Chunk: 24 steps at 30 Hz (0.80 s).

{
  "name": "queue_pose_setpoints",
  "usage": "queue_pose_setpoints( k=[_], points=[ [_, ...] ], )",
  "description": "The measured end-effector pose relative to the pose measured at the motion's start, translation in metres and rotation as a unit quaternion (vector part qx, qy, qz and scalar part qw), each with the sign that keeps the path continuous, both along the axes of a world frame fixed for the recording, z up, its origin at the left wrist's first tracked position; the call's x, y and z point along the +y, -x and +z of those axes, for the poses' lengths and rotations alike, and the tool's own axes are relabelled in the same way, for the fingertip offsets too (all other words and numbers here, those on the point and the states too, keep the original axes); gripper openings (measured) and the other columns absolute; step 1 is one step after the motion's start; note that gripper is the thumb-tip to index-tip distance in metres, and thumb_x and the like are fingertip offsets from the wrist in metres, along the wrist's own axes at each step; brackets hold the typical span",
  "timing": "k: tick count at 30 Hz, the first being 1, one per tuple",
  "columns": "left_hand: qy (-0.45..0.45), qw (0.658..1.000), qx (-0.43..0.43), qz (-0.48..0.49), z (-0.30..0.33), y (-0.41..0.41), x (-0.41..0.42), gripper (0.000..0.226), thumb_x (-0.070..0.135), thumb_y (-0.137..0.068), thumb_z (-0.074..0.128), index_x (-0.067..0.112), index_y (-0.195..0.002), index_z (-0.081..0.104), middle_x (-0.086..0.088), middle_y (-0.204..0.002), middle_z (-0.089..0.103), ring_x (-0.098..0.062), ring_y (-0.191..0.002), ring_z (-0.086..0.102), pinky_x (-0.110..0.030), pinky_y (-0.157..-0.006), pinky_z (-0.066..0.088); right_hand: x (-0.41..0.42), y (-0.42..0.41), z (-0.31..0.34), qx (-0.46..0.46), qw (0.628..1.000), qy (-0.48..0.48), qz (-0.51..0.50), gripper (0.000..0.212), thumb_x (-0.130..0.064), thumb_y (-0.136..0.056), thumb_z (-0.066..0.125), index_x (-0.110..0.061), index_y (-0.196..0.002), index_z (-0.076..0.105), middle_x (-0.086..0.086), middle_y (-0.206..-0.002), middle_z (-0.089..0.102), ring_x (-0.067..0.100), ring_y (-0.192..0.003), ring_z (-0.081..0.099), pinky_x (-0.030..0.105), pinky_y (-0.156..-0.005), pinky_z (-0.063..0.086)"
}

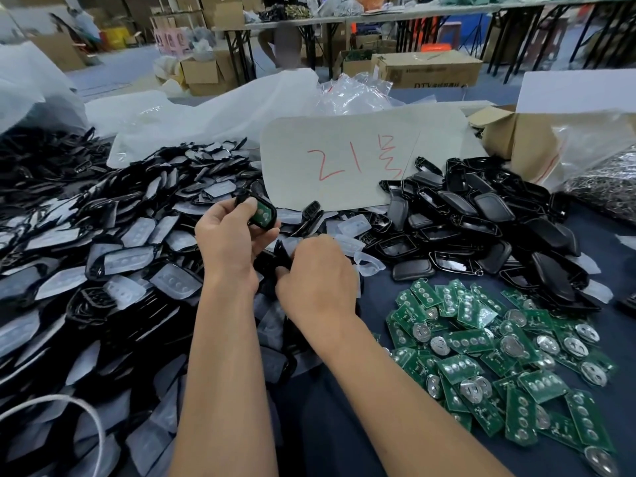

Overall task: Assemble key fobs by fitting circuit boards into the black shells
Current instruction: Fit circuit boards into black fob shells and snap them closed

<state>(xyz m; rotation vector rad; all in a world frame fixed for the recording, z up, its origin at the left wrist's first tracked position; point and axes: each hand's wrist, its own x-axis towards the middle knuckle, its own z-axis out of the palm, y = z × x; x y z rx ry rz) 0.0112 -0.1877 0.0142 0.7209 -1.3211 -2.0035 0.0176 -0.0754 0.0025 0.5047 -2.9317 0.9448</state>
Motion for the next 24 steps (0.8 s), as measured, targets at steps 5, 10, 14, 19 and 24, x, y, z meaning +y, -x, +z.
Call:
queue_pose_setpoints(
  k=[5,10,14,19,24],
  points=[
    [0.005,1.0,0.014,0.011,0.0,0.002,-0.001,0.012,0.003,-0.099,0.061,0.011,-0.09,0.062,-0.014,-0.083,0.065,-0.025,-0.063,0.072,-0.024,-0.055,0.057,0.015,0.014,0.008,-0.023,0.995,0.096,-0.013,0.032,-0.036,-0.094,0.068,-0.013,-0.07,0.066,0.003,-0.072,0.066,0.025,-0.068,0.061,0.031,-0.061,0.047],
    [0.128,0.99,0.035,-0.043,0.0,0.013,0.019,0.028,-0.002,-0.098,0.06,0.022,-0.109,0.067,-0.01,-0.088,0.063,-0.02,-0.067,0.07,-0.03,-0.061,0.06,0.074,0.039,0.02,-0.106,0.933,0.34,-0.054,0.025,-0.025,-0.089,0.08,-0.012,-0.068,0.075,-0.008,-0.062,0.067,0.006,-0.061,0.058,0.025,-0.064,0.048],
    [0.217,0.964,-0.001,-0.153,-0.003,0.031,0.073,0.036,-0.002,-0.098,0.06,0.023,-0.08,0.078,-0.005,-0.085,0.068,-0.011,-0.066,0.067,-0.03,-0.058,0.061,0.126,0.052,0.016,-0.164,0.859,0.479,-0.079,0.026,-0.015,-0.093,0.077,-0.012,-0.067,0.072,-0.003,-0.056,0.045,0.017,-0.056,0.041,0.02,-0.044,0.042],
    [0.262,0.926,-0.013,-0.273,-0.015,0.04,0.134,0.024,0.035,-0.091,0.066,0.014,-0.088,0.077,-0.016,-0.083,0.07,-0.039,-0.082,0.067,-0.055,-0.081,0.062,0.157,0.056,0.005,-0.17,0.821,0.542,-0.059,0.034,-0.009,-0.095,0.073,-0.016,-0.062,0.073,0.003,-0.06,0.042,0.011,-0.053,0.037,0.02,-0.044,0.032],
    [0.19,0.927,0.012,-0.322,-0.023,0.041,0.13,0.017,0.037,-0.087,0.071,0.022,-0.085,0.078,-0.008,-0.084,0.073,-0.023,-0.081,0.07,-0.041,-0.074,0.063,0.172,0.063,0.005,-0.228,0.806,0.546,0.033,0.024,-0.012,-0.096,0.069,-0.015,-0.075,0.08,0.003,-0.069,0.058,0.01,-0.061,0.051,0.022,-0.052,0.042]
  ],
)
